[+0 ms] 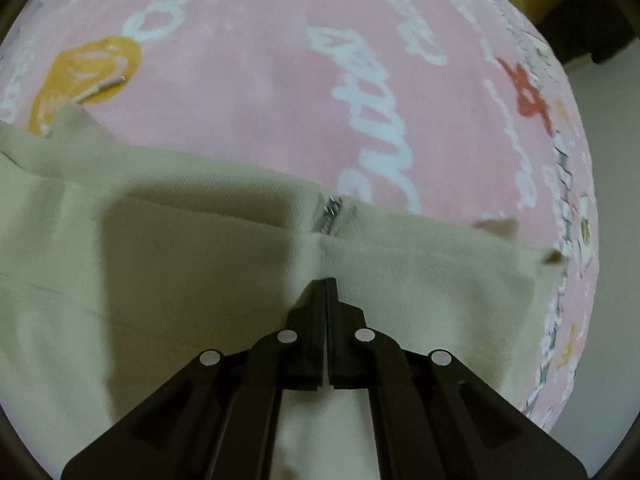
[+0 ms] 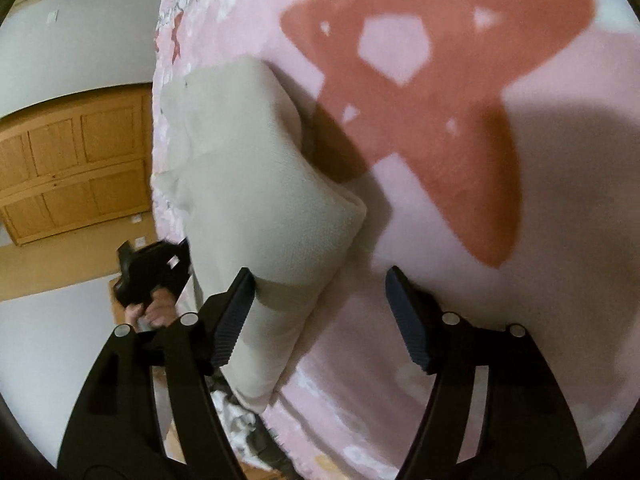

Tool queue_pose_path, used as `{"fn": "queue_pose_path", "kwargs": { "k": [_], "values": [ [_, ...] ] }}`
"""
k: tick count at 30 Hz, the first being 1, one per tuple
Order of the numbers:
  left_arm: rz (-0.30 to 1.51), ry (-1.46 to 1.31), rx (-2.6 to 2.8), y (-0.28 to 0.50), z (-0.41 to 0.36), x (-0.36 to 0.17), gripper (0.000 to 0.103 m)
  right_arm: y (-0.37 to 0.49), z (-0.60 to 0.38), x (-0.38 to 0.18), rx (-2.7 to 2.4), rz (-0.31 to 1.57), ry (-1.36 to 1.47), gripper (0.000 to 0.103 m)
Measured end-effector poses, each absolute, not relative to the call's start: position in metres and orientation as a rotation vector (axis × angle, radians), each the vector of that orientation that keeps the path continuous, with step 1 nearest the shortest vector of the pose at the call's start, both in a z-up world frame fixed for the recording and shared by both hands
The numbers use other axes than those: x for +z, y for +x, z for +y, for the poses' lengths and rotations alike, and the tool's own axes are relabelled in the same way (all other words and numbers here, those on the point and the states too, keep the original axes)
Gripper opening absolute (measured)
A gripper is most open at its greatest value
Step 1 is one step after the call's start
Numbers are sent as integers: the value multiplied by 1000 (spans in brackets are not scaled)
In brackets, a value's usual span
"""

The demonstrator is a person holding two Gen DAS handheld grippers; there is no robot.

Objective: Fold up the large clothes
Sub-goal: 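Lift the hoodie corner with the right gripper and fold it over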

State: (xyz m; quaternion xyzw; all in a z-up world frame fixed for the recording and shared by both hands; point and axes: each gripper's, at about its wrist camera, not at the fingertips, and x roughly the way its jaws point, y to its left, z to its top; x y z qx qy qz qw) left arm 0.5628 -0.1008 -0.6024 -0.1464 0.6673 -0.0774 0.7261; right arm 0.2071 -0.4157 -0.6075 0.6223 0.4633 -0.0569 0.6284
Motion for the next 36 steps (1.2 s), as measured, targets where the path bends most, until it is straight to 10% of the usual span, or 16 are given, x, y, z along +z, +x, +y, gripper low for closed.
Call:
{"fn": "queue_pose_path", "kwargs": {
  "k": [19, 22, 24, 36],
  "values": [
    [1472, -283, -271, 434, -81, -590, 1, 264, -415, -627, -100, 955, 1415, 86],
    [1455, -277, -280, 432, -80, -591, 2, 266, -411, -620, -112, 987, 1358, 69],
    [1452, -284, -281, 434, -81, -593, 2, 262, -415, -619, -96, 981, 1376, 39],
    [1440, -388, -283, 432, -73, -598, 2, 306, -380, -532, 106, 929, 1101, 29]
  ]
}}
